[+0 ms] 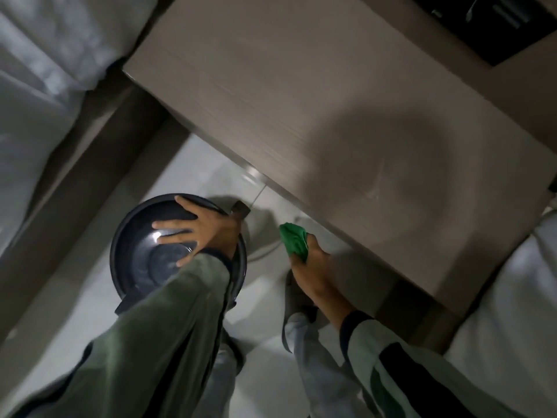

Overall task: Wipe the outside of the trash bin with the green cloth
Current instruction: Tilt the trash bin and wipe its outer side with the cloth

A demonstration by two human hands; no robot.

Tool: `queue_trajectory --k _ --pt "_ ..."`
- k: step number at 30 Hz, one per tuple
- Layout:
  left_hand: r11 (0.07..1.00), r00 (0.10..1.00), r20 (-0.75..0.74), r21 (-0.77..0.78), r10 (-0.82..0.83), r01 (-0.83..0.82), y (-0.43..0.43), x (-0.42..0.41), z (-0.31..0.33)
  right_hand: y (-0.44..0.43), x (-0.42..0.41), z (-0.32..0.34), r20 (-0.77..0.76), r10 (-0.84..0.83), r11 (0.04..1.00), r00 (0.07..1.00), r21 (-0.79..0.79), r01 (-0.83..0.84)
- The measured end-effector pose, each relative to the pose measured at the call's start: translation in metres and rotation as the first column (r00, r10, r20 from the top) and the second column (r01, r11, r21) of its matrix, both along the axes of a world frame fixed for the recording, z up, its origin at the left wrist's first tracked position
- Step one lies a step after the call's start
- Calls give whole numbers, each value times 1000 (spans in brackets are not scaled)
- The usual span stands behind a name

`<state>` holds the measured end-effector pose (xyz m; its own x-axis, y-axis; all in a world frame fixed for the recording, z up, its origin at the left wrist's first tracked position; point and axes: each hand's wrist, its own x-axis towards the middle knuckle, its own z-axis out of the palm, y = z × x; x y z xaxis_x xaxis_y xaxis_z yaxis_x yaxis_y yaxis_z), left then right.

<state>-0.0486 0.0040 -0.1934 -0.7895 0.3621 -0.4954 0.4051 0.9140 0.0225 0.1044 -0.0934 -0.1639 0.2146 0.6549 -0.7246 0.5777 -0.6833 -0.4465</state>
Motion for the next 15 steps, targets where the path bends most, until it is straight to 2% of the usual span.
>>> queue_trajectory --k 2,5,8,10,13,15 --pt "996 995 83 -76 -48 54 -29 -18 7 3 1 0 -10 0 1000 1000 -5 0" --pt "992 972 202 6 -122 123 -77 -57 33 11 -12 -2 -31 46 998 998 -44 -47" --pt "932 887 289 160 -359 326 -125 -108 47 16 -41 -15 -93 101 993 991 -44 -105" --pt "882 813 342 207 -471 424 -148 -137 58 16 -68 -26 -85 188 982 978 -16 -190" --pt "864 755 421 205 -502 460 -170 -175 66 17 -113 -54 -55 357 934 933 39 -355" --pt "848 708 474 205 -523 489 -181 -195 70 26 -122 -71 -52 413 911 909 42 -411"
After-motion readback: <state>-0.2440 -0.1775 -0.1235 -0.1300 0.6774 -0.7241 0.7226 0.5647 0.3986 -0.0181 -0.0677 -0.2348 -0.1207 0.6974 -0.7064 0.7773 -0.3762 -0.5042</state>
